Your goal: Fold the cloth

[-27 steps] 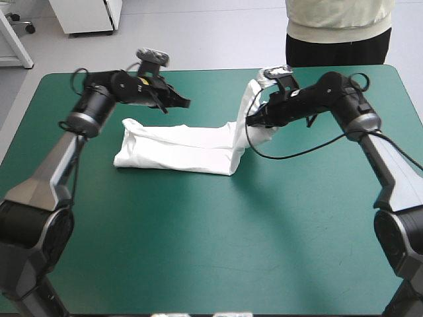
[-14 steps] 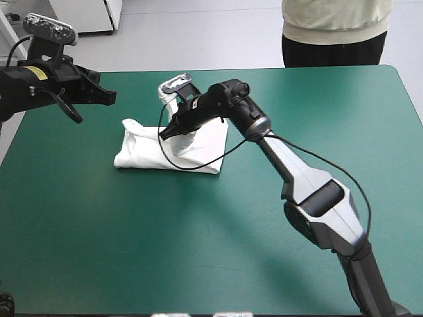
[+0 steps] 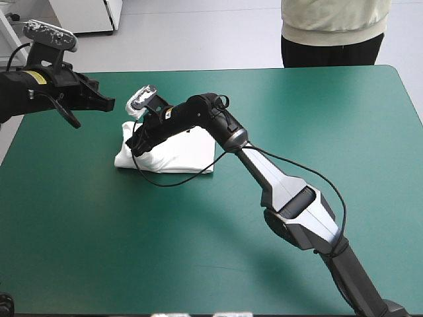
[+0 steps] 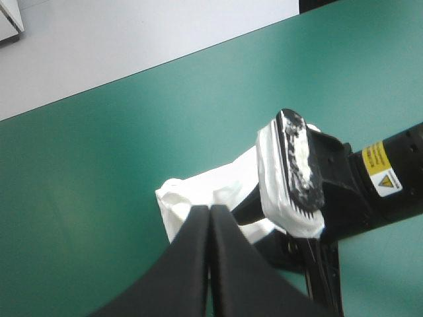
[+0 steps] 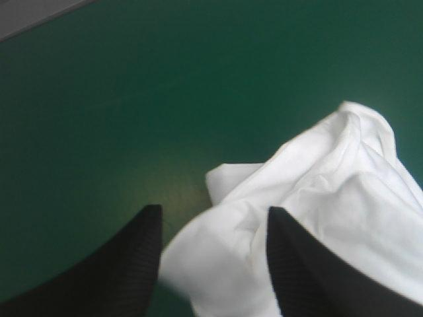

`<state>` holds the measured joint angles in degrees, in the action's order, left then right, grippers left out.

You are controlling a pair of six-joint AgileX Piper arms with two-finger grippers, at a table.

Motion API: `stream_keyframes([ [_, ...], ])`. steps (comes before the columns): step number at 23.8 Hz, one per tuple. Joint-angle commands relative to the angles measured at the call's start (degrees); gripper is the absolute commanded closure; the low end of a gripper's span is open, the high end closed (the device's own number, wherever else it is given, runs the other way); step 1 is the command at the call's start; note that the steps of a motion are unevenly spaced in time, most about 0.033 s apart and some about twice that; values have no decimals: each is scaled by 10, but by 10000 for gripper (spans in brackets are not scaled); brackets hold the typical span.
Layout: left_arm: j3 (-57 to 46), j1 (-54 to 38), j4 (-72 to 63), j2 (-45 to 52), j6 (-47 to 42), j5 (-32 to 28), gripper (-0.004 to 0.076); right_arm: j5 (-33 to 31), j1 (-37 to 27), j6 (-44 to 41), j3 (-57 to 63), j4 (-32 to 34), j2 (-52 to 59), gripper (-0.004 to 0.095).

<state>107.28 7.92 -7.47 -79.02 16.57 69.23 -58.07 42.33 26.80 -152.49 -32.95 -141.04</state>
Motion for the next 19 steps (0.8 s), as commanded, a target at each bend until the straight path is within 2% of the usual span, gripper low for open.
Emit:
stream_keyframes([
  [1,12,0,-6,12,-5,-32,733,23,-1,-17,-20,9,40,254],
  [3,12,0,-6,12,-5,-32,733,-14,-6,-57,-21,63,48,328],
  [4,12,0,-6,12,-5,-32,733,-56,-18,-77,-21,80,52,384],
  [6,12,0,-5,9,-5,-36,733,-136,-48,-121,-14,85,57,425],
  [7,12,0,-5,10,-5,-38,733,-136,-59,-148,-2,75,61,428],
  [8,12,0,-6,7,-5,-36,733,-136,-91,-148,27,37,76,459],
  [11,12,0,-1,4,-4,-26,733,-136,-123,-133,84,31,108,522],
  [16,12,0,-9,-1,-4,-26,733,-133,-159,-104,232,35,163,522],
  [19,12,0,-12,-4,-4,-28,733,-96,-166,-85,316,11,181,520],
])
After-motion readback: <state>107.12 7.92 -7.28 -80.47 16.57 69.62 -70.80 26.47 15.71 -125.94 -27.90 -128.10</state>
